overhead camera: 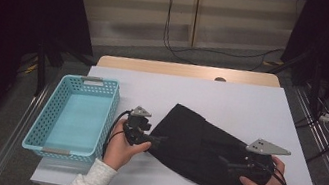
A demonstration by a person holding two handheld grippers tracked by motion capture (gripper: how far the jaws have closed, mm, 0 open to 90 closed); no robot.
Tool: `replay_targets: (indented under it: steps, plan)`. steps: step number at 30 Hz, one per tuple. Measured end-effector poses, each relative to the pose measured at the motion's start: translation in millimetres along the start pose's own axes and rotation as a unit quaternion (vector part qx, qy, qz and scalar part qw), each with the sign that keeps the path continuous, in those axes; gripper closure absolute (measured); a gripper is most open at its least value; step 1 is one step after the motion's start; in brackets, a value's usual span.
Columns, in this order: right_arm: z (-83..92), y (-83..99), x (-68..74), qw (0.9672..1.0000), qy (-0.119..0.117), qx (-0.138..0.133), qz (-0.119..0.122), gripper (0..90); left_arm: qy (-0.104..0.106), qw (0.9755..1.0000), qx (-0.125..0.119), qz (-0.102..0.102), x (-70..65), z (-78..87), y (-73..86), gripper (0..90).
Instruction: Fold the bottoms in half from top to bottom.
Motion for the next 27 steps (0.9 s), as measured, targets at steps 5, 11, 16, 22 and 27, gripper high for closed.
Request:
replay_targets:
  steps: [5,11,16,22,27]
  plan:
    - [-9.1,-3.0,6.2,1.0000,-0.007,0.000,0.003,13.1,-0.004,1.0000,-0.004,0.006,4.2,4.5,2.2,14.3]
    - [-18.6,-7.1,12.0,0.9999,-0.013,0.000,0.005,13.2,-0.011,0.9999,-0.002,0.009,8.4,7.6,6.7,14.0]
    - [-25.7,-13.0,19.5,0.9996,-0.024,-0.002,0.011,16.4,-0.017,0.9998,-0.002,0.011,10.3,9.7,9.9,14.0]
    - [-36.5,-16.3,30.6,0.9983,-0.053,0.004,0.025,25.3,-0.021,0.9997,-0.004,0.015,12.3,13.6,12.3,13.7]
    - [-39.2,-17.1,39.0,0.9964,-0.078,0.009,0.033,33.1,-0.023,0.9997,-0.004,0.011,11.4,16.2,12.0,13.8]
Point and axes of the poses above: each handheld gripper's, and its own axes: z roughly backward along the jaws, y roughly out of its underside, x roughly to its left, the point moved 2 cm from there along -z, roughly forward along the jaws, and after that the axes turned 3 degrees about z, right-handed, at the moved point
